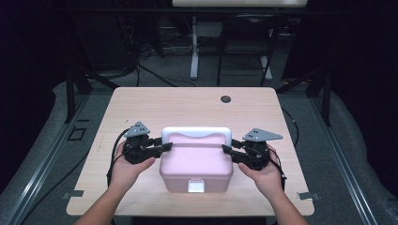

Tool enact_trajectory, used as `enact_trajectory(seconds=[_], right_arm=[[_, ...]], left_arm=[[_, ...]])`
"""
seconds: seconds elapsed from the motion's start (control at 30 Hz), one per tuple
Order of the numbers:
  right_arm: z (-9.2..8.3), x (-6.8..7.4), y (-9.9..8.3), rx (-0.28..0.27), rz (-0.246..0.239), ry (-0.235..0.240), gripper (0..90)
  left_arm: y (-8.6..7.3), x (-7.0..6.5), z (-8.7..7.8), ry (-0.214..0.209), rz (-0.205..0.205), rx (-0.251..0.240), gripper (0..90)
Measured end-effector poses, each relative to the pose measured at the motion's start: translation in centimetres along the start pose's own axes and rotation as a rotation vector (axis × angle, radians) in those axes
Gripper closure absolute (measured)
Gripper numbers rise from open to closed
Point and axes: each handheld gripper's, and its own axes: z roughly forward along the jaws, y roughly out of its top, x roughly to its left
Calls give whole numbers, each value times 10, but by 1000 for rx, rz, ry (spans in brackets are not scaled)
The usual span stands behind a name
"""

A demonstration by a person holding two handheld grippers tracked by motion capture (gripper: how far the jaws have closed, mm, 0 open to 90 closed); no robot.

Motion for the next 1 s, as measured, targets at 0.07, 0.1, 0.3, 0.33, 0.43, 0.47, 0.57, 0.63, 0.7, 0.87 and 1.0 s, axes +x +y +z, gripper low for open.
enact_trajectory(seconds=[0.07,0.1,0.3,0.33,0.43,0.47,0.57,0.63,0.7,0.87,1.0], right_arm=[[-1,2,-2,-10,-10,-4,645],[-2,2,-2,-13,-12,-7,652],[-6,4,-6,-39,-17,-14,710],[-6,5,-7,-42,-17,-15,713],[-6,6,-8,-51,-25,-25,720],[-7,7,-8,-52,-23,-27,724],[-7,8,-8,-50,-26,-28,729],[-8,8,-9,-50,-22,-28,730],[-7,8,-9,-53,-23,-27,731],[-7,11,-9,-53,-21,-19,732],[-7,12,-9,-51,-25,-8,733]], left_arm=[[-1,-2,-1,9,13,-4,663],[-2,-3,-1,14,19,-6,663],[-6,-9,-3,33,33,-28,683],[-7,-9,-3,37,35,-33,688],[-8,-10,-5,41,36,-34,717],[-8,-10,-5,42,36,-41,722],[-10,-11,-5,46,32,-51,728],[-10,-11,-5,46,36,-48,729],[-10,-12,-6,50,35,-50,730],[-12,-11,-9,48,25,-45,731],[-13,-11,-12,46,25,-41,732]])
